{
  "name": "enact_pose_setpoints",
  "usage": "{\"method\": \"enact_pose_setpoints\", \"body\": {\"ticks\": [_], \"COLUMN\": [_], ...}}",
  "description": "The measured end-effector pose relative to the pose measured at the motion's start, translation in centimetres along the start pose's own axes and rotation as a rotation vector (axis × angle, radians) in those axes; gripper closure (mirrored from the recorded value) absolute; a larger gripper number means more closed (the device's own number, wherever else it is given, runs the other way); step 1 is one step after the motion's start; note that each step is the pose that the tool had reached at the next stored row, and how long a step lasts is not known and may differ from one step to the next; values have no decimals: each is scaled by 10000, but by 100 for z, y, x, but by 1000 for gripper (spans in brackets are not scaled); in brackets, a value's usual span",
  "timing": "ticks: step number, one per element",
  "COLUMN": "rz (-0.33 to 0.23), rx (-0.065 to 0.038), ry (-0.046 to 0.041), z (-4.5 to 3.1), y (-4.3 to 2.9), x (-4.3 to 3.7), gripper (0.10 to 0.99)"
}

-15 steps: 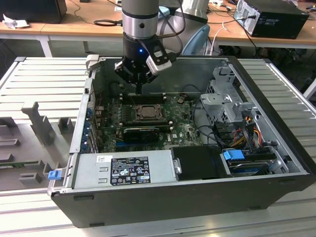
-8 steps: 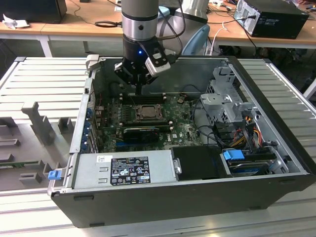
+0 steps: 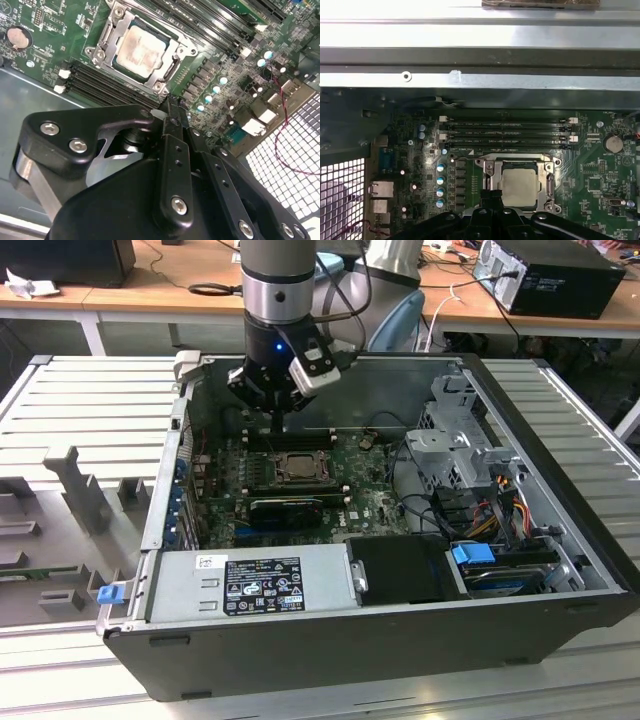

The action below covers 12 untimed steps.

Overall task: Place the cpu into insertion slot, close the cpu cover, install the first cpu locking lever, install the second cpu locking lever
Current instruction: 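Install the first cpu locking lever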

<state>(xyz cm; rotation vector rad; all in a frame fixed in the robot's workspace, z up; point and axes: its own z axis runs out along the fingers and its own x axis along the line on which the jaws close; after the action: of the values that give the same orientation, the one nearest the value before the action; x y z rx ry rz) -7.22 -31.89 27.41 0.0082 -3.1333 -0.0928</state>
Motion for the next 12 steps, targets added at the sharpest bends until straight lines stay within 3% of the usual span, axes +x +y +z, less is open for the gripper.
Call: {"method": "enact_pose_setpoints", "body": {"ticks": [12], "rz": [0], "rx": [-4], "ry": [0], "z": [2], "y": [0], "x": [36], "gripper": [980]}}
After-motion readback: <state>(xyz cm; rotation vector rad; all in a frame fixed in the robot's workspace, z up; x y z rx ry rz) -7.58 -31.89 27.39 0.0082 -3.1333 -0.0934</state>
